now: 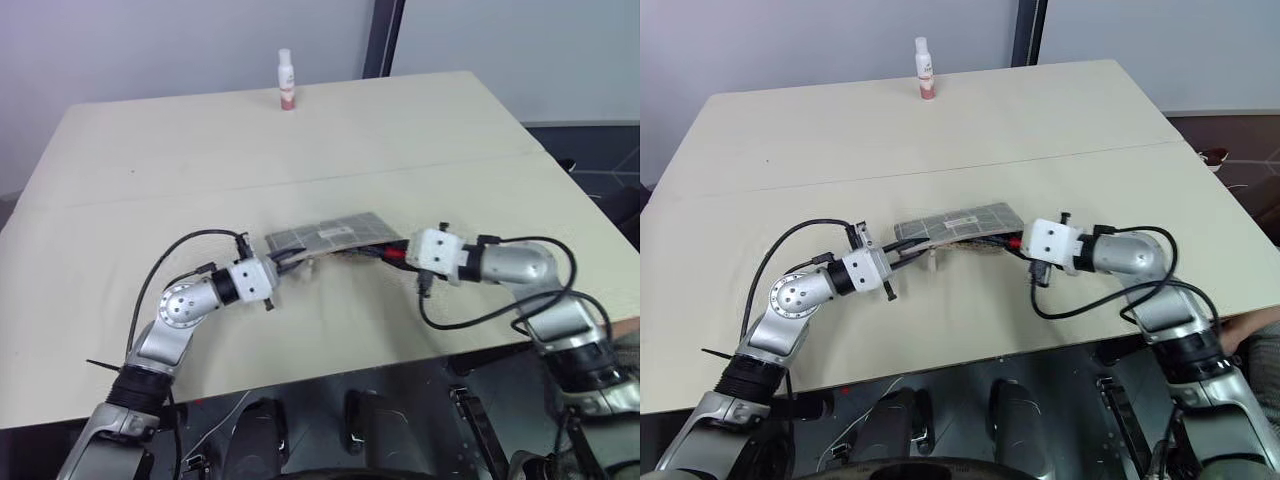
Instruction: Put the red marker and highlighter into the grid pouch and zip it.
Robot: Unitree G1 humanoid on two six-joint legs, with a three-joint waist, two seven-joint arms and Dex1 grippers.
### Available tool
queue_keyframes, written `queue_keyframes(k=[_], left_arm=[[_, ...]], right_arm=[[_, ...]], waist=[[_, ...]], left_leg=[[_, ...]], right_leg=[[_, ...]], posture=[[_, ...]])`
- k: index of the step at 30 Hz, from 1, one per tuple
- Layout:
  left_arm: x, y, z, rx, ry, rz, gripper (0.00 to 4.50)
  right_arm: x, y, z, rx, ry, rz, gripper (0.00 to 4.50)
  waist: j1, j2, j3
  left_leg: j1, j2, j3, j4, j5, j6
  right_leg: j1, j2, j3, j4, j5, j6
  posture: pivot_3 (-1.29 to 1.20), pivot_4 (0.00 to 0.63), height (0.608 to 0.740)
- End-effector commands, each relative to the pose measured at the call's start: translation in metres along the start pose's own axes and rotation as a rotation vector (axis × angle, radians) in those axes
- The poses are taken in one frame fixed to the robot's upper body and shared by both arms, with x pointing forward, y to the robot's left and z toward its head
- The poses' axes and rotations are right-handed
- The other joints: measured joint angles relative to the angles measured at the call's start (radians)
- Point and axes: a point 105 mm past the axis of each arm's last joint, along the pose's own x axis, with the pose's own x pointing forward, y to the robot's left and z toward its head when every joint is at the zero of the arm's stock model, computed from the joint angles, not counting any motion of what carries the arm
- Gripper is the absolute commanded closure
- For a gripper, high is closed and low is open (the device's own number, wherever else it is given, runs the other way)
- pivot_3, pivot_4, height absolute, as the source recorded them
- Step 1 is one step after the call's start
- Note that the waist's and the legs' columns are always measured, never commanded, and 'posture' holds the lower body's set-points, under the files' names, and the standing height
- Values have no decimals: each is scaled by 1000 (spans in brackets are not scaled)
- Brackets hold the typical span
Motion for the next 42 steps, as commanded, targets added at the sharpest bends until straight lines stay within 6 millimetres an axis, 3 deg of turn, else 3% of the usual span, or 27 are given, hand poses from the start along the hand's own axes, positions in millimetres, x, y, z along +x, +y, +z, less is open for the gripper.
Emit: queue_keyframes(k=[1, 4, 5, 8, 11, 12, 16, 19, 23, 27, 31, 35, 42], left_arm=[[8, 2, 18, 4, -75, -37, 4500], [13, 8, 20, -6, -86, -24, 4500], [13, 10, 20, -10, -86, -15, 4500], [9, 13, 16, -15, -65, 1, 4500], [3, 11, 8, -28, -33, 11, 4500], [2, 8, 5, -33, -23, 5, 4500], [1, 2, -1, -46, -3, 1, 4500], [6, 2, -4, -45, 7, 17, 4500], [17, 0, 1, -28, -23, 23, 4500], [22, -5, -2, 59, -14, -18, 4500], [23, -3, -5, 159, -3, -44, 4500], [24, 6, -7, 224, 10, -41, 4500], [27, 9, -6, 229, -2, -26, 4500]], right_arm=[[12, -4, 16, -98, -32, -3, 4160], [13, 7, 14, -138, -47, 57, 4160], [11, 7, 13, -124, -52, 58, 3139], [1, -3, 15, -119, -82, -6, 1854], [-15, -10, 31, 76, -212, -52, 294], [-24, -6, 41, 167, -273, -15, 69], [-48, 4, 68, 415, -381, 94, 69], [-56, 19, 70, 541, -355, 185, 69], [-49, 62, 47, 736, -214, 299, 69], [-16, 87, 7, 852, -105, 181, 69], [6, 68, 2, 877, -150, 58, 69], [22, 53, 20, 936, -263, 19, 69], [37, 44, 40, 1023, -354, 25, 69]], waist=[[3, 0, 0], [7, 0, 0], [6, 0, 0], [2, 0, 0], [2, 0, 0], [2, 0, 0], [2, 0, 0], [3, -1, 0], [11, -1, -1], [9, -2, -1], [0, -3, -1], [2, -3, -1], [2, -3, -1]], left_leg=[[0, 0, 0, 0, 0, 0], [-1, -1, 0, 1, 0, 0], [-1, -1, 0, 1, 0, 0], [-1, -1, 1, 1, 0, 0], [-1, -1, 0, 1, 0, 0], [-1, 0, 0, 1, 0, 0], [-1, 0, -1, 1, 0, 0], [0, 0, -2, 1, 0, 0], [1, 0, -2, 1, 0, 0], [0, 0, -2, 1, 0, 0], [0, 0, -2, 2, 0, 0], [0, 0, -2, 2, 0, 0], [-2, 0, -1, 1, 0, 0]], right_leg=[[0, 0, 0, 0, 0, 0], [0, -1, 0, 0, 0, 0], [0, -1, 0, -1, 0, 0], [1, -1, 0, -1, 0, 1], [0, 0, 0, 0, 0, 0], [0, 0, 0, 0, 0, 0], [1, -1, 0, 0, 0, 0], [1, -1, 0, 0, 0, 0], [3, -1, 0, -1, -2, 2], [2, 0, 0, -1, -1, 1], [1, 0, 0, 0, -1, 2], [1, 0, 0, 0, 0, 1], [0, 0, 0, -1, 1, 0]], posture=[[0, 150, 740], [0, 150, 740], [0, 150, 740], [0, 150, 740], [0, 150, 740], [0, 150, 740], [0, 150, 740], [0, 150, 740], [0, 150, 740], [0, 150, 740], [0, 150, 740], [0, 150, 740], [0, 150, 740]])
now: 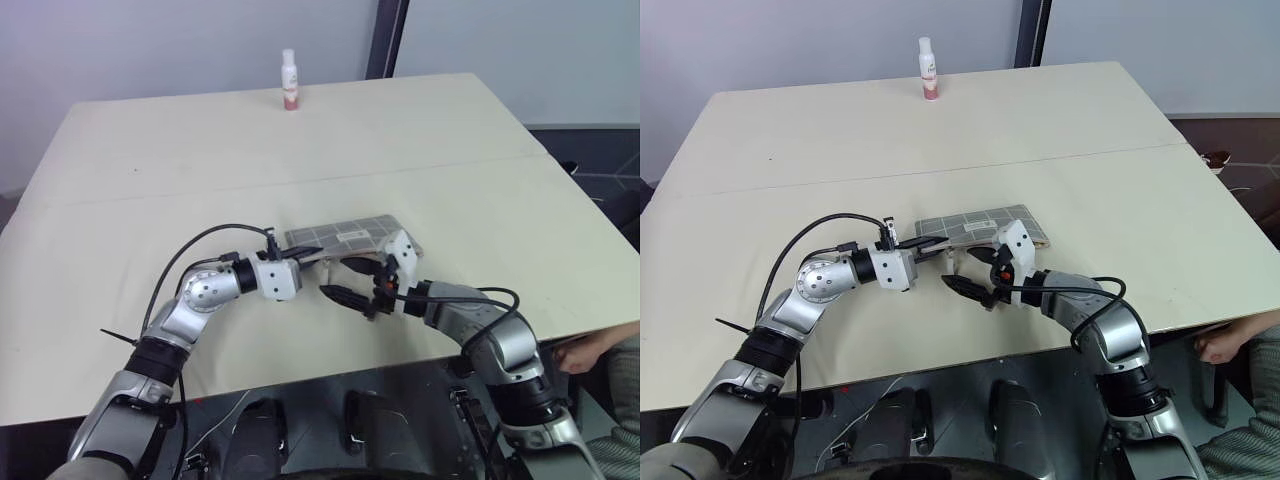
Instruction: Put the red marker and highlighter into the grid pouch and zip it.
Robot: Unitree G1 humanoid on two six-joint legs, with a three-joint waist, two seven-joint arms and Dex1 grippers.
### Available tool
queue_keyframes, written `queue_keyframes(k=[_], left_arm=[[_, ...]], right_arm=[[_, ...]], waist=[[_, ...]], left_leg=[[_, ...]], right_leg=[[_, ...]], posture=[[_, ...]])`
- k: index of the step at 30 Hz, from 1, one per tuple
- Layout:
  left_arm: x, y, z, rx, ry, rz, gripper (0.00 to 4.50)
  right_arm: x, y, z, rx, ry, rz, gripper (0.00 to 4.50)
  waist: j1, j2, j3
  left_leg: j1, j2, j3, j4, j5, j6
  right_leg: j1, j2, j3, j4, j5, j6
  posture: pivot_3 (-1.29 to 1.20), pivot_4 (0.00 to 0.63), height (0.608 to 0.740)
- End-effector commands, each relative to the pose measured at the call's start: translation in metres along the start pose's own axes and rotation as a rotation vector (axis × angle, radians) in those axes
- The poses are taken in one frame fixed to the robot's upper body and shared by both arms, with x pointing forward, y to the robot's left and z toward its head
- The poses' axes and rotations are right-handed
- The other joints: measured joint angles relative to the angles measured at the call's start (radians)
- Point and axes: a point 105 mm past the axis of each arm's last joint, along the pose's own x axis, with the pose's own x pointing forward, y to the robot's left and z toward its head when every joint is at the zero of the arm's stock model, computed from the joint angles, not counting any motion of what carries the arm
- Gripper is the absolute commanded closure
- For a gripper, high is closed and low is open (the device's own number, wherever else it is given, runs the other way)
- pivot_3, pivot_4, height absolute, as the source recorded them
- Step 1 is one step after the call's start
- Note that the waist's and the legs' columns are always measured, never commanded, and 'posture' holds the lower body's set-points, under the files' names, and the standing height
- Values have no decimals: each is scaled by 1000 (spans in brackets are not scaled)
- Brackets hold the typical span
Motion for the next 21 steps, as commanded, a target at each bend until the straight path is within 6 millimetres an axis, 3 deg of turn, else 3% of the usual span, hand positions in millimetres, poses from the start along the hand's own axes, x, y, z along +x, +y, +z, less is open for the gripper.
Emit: queue_keyframes(k=[1, 7, 8, 10, 17, 21], left_arm=[[3, 4, 8, 28, -33, 17, 4500], [6, 2, 10, 24, -37, 22, 4500], [6, 2, 10, 21, -39, 25, 4500], [7, 1, 10, 17, -40, 26, 4500], [5, -4, 10, 20, -35, 23, 4500], [2, -2, 7, 21, -25, 28, 4500]], right_arm=[[5, 4, 15, 15, -57, 21, 69], [15, 8, 14, 65, -58, 57, 69], [16, 10, 13, 63, -52, 66, 289], [17, 12, 11, 71, -45, 79, 880], [18, 10, 13, 114, -71, 70, 4410], [17, 9, 15, 119, -79, 63, 4473]], waist=[[0, 0, 0], [-1, 0, 0], [-1, 0, 0], [-1, 0, 0], [-1, 0, 0], [-2, 0, 0]], left_leg=[[0, 0, 0, 0, 0, 0], [1, 0, 0, 0, 0, 0], [1, 0, 0, 0, 0, 0], [1, 0, 0, 0, 0, 0], [1, 0, 0, 0, 0, 0], [1, 0, 0, 0, 0, 0]], right_leg=[[0, 0, 0, 0, 0, 0], [0, 0, 0, 1, 0, 0], [0, 0, 0, 1, 0, 0], [0, 0, 0, 1, 0, 0], [0, 0, 0, 1, 0, 0], [0, 0, 0, 1, 0, 0]], posture=[[0, 150, 740], [0, 150, 740], [0, 150, 740], [0, 150, 740], [0, 150, 740], [0, 150, 740]])
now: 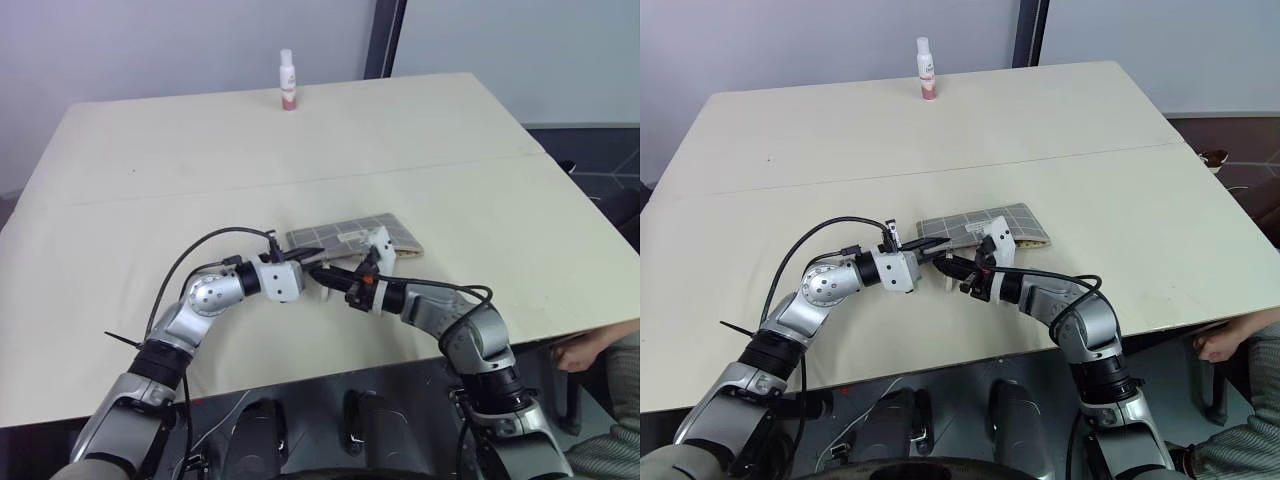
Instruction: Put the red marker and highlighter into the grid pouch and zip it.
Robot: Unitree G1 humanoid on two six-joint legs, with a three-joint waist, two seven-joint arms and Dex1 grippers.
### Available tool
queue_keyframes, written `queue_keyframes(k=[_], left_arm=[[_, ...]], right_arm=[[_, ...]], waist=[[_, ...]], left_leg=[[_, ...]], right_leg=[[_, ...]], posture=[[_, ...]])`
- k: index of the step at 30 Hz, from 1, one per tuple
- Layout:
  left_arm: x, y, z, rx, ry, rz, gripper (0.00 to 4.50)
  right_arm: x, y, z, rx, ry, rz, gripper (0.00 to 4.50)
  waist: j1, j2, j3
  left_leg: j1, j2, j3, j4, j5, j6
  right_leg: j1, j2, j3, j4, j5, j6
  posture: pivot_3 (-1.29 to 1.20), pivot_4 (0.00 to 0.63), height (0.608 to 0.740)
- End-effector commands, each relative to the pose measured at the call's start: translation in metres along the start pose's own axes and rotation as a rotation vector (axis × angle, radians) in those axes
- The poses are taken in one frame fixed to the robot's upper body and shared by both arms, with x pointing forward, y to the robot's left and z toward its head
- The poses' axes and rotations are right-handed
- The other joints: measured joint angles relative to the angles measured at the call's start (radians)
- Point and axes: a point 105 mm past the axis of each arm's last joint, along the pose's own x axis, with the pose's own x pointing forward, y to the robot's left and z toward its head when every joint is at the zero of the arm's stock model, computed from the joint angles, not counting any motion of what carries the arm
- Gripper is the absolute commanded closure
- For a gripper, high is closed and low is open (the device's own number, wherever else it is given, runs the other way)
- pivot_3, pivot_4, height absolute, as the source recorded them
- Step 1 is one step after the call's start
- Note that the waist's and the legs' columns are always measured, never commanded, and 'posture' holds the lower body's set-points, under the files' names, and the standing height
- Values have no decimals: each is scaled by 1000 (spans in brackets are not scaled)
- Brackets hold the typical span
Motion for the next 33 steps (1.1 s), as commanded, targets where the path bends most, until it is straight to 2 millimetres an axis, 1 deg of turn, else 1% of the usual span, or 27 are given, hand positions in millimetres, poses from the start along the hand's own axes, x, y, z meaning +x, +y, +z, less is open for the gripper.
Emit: queue_keyframes(k=[1, 4, 6, 10, 13, 16, 18, 20, 23, 25, 26, 28, 29, 31, 33], left_arm=[[-1, 2, 7, 30, -25, 4, 4500], [-3, 5, 5, 28, -15, 16, 4500], [-7, 7, 2, 16, -6, 21, 4500], [-16, 12, -4, -40, 15, 47, 4500], [-21, 15, -7, -93, 23, 69, 4500], [-22, 17, -8, -128, 25, 83, 4500], [-22, 17, -9, -139, 26, 85, 4500], [-22, 17, -9, -154, 28, 89, 4500], [-20, 16, -10, -209, 29, 86, 4500], [-20, 14, -9, -314, 11, 78, 4500], [-21, 16, -9, -364, 1, 88, 4115], [-23, 18, -5, -419, -23, 87, 3310], [-25, 20, -3, -436, -30, 93, 2826], [-28, 23, -2, -437, -32, 110, 1781], [-36, 31, -2, -443, -29, 158, 757]], right_arm=[[-3, 1, 15, -34, -52, 2, 4473], [-14, -5, 13, -54, -34, -32, 4473], [-27, -15, 16, -62, -34, -74, 4473], [-65, -44, 22, -111, -5, -201, 4473], [-99, -66, 31, -146, 4, -312, 4473], [-126, -82, 33, -173, 27, -391, 4473], [-134, -86, 31, -184, 40, -410, 4473], [-137, -86, 30, -188, 42, -409, 4473], [-134, -81, 27, -184, 40, -383, 4473], [-128, -69, 30, -179, 4, -322, 4473], [-125, -64, 33, -172, -12, -299, 4165], [-123, -59, 35, -203, -15, -277, 3391], [-123, -58, 37, -221, -17, -280, 2926], [-127, -56, 38, -247, -11, -273, 1847], [-132, -54, 38, -279, 10, -269, 829]], waist=[[0, 0, 0], [0, 0, 0], [2, 0, 0], [1, 0, 0], [1, 0, 0], [1, 0, 0], [0, 0, 0], [0, 0, 0], [1, 0, 0], [1, 0, 0], [1, 0, 0], [-1, 0, 0], [-1, 0, 0], [1, 0, 0], [2, 0, 0]], left_leg=[[0, 0, 0, 0, 0, 0], [0, 0, 0, 0, 0, 0], [0, 0, 0, 0, 0, 0], [0, 0, 0, 0, 0, 0], [0, 0, 0, 0, 0, 0], [0, 0, 0, 0, 0, 0], [0, 0, 0, 0, 0, 0], [0, 0, 0, 0, 0, 0], [0, 0, 0, 0, 0, 0], [0, 0, 0, 0, 0, 0], [0, 0, 0, 0, 0, 0], [0, 0, 0, 0, 0, 0], [0, 0, 0, 0, 0, 0], [0, 0, -1, 0, 0, 0], [0, 0, -1, 0, 0, 0]], right_leg=[[0, 0, 0, 0, 0, 0], [0, 0, 0, 0, 0, 0], [0, 0, 0, 0, 0, 0], [0, -1, 0, -1, 0, 0], [0, -1, 0, -1, 0, 0], [0, 0, 0, -1, 0, 0], [0, 0, 0, -1, 0, 0], [0, 0, 0, -1, 0, 0], [0, 0, 0, -1, 0, 0], [0, 0, 0, -1, -1, 2], [0, 0, 0, -1, -2, 3], [0, 0, 0, -1, -2, 3], [0, 0, 0, -1, -2, 3], [0, 0, 0, -1, -2, 3], [0, 0, 0, -1, -2, 3]], posture=[[0, 150, 740], [0, 150, 740], [0, 150, 740], [0, 150, 740], [0, 150, 740], [0, 150, 740], [0, 150, 740], [0, 150, 740], [0, 150, 740], [0, 150, 740], [0, 150, 740], [0, 150, 740], [0, 150, 740], [0, 150, 740], [0, 150, 740]])
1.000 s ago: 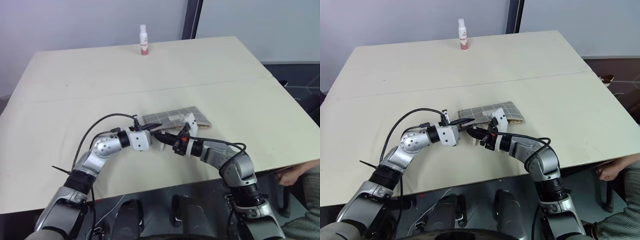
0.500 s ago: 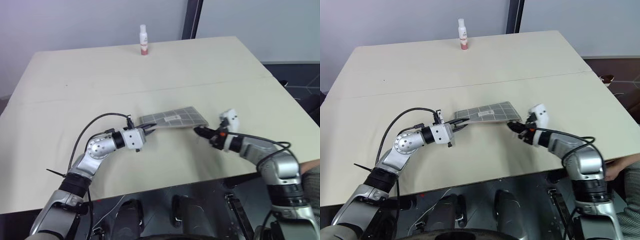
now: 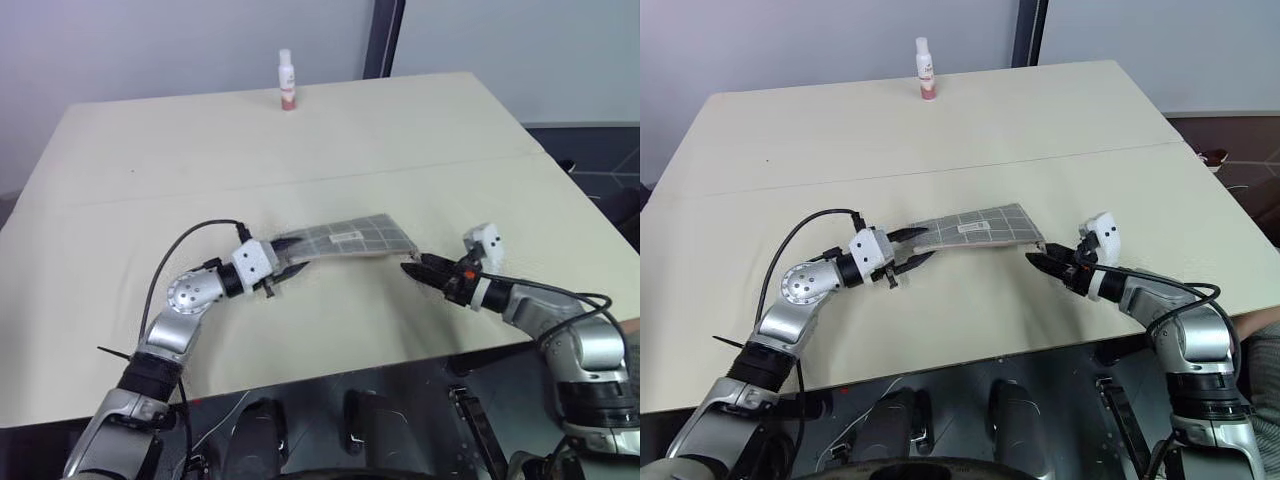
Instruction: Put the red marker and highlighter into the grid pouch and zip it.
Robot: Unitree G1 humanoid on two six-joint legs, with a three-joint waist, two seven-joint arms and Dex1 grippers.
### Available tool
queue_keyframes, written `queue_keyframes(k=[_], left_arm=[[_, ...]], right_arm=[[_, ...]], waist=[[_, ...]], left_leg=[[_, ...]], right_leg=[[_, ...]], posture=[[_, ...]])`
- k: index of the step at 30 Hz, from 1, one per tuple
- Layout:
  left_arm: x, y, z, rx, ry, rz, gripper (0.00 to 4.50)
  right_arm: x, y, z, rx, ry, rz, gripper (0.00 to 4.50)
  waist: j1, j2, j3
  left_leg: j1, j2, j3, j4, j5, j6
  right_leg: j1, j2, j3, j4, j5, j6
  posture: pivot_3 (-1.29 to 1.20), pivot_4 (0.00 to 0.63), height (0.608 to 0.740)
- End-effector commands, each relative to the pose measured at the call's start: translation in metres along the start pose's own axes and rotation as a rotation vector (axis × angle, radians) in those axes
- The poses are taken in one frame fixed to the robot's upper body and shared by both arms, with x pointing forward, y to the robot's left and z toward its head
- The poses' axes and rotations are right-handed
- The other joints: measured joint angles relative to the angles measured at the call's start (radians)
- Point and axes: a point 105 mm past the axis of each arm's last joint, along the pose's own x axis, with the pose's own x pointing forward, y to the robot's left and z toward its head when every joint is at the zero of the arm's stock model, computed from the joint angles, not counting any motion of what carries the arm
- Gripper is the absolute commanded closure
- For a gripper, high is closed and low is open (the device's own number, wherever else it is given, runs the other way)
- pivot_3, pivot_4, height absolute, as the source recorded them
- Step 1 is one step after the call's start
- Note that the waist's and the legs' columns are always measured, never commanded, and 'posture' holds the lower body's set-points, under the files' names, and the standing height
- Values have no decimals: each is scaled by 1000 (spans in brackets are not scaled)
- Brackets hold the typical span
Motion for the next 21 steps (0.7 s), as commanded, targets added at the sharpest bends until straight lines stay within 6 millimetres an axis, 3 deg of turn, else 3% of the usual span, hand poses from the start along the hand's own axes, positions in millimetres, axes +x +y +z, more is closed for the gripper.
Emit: queue_keyframes(k=[1, 2, 11, 16, 21], left_arm=[[-15, 20, 16, 4, -49, 85, 256], [-25, 27, 16, -17, -41, 120, 44], [-88, 62, -3, -202, 60, 371, 44], [-120, 85, -16, -215, 133, 523, 44], [-136, 99, -31, -228, 189, 616, 44]], right_arm=[[-14, 3, 16, -99, -26, 19, 282], [-19, 4, 17, -130, -17, 28, 56], [-52, 14, 16, -279, 41, 85, 56], [-52, 21, 2, -323, 77, 116, 56], [-53, 17, -3, -333, 85, 106, 56]], waist=[[1, 0, 0], [1, 0, 0], [0, 0, 0], [2, -1, 1], [2, -1, 1]], left_leg=[[0, 0, 0, 0, 0, 0], [0, 0, 0, 0, 0, 0], [1, 0, 0, 0, 0, 0], [1, 0, 0, 0, 0, -1], [1, 0, 0, 0, -1, -1]], right_leg=[[0, 0, 0, 0, 0, 0], [0, 0, 0, 0, 0, 0], [0, 0, 0, -1, -1, 1], [0, 0, 0, -1, -1, 1], [0, -1, 0, -2, -1, 1]], posture=[[0, 150, 740], [0, 150, 740], [0, 150, 740], [0, 150, 740], [0, 150, 740]])
